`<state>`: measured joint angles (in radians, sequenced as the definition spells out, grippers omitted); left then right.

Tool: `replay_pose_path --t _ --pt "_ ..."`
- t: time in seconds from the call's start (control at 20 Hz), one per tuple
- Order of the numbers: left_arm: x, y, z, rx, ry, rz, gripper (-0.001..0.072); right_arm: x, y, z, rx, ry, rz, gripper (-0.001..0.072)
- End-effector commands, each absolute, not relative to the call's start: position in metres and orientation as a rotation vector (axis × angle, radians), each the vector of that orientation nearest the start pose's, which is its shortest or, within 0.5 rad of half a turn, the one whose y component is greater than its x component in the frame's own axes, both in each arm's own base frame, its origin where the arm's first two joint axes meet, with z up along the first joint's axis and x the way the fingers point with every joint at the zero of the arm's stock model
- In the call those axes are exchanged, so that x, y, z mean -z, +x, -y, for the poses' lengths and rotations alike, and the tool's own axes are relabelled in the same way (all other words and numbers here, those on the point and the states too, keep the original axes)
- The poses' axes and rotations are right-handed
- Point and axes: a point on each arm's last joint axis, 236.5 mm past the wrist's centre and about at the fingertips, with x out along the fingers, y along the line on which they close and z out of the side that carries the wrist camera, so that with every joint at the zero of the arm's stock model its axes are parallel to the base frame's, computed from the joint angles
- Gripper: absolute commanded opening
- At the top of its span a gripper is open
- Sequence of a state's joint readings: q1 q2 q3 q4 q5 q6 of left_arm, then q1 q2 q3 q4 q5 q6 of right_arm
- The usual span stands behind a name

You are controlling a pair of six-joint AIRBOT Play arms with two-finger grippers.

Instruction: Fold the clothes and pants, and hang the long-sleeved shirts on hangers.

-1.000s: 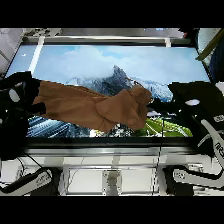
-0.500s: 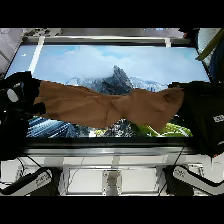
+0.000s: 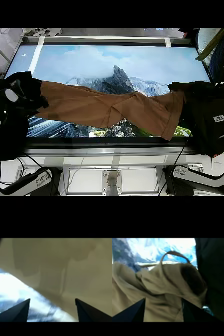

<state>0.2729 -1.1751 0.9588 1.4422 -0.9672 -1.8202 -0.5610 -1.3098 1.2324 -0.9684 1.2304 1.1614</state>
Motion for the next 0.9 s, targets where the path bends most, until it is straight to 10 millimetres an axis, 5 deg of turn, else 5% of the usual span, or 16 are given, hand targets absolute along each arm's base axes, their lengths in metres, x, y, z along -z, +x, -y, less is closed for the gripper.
replay_pose_path --t 0.0,0.05,0.1,0.25,0.3,0.4,0.6,0.85 --pt "-0.012 0.401 -0.117 -0.479 -0.712 -0.870 0.0575 -0.056 0.397 0.111 -0.062 0.459 -1.039 0.0491" --pt "-0.006 0.396 -0.131 -0.523 -0.745 -0.879 0.0389 -0.060 0.395 0.115 -0.055 0.433 -1.047 0.0491" --pt "0.003 0.388 -0.143 -0.546 -0.742 -0.912 0.0345 -0.063 0.392 0.116 -0.056 0.414 -1.062 0.0491" --pt "0.025 0.379 -0.168 -0.580 -0.728 -0.971 0.0389 -0.064 0.382 0.108 -0.091 0.419 -1.109 0.0491" --pt "0.029 0.383 -0.170 -0.558 -0.691 -0.992 0.0504 -0.063 0.380 0.106 -0.097 0.421 -1.118 0.0491" --pt "0.039 0.392 -0.167 -0.503 -0.625 -1.069 0.0587 -0.063 0.379 0.105 -0.101 0.423 -1.123 0.0491" --pt "0.061 0.412 -0.149 -0.382 -0.541 -1.289 0.0592 -0.063 0.379 0.105 -0.102 0.424 -1.124 0.0490" --pt "0.071 0.438 -0.138 -0.327 -0.494 -1.354 0.0592 -0.063 0.379 0.105 -0.101 0.423 -1.124 0.0490"
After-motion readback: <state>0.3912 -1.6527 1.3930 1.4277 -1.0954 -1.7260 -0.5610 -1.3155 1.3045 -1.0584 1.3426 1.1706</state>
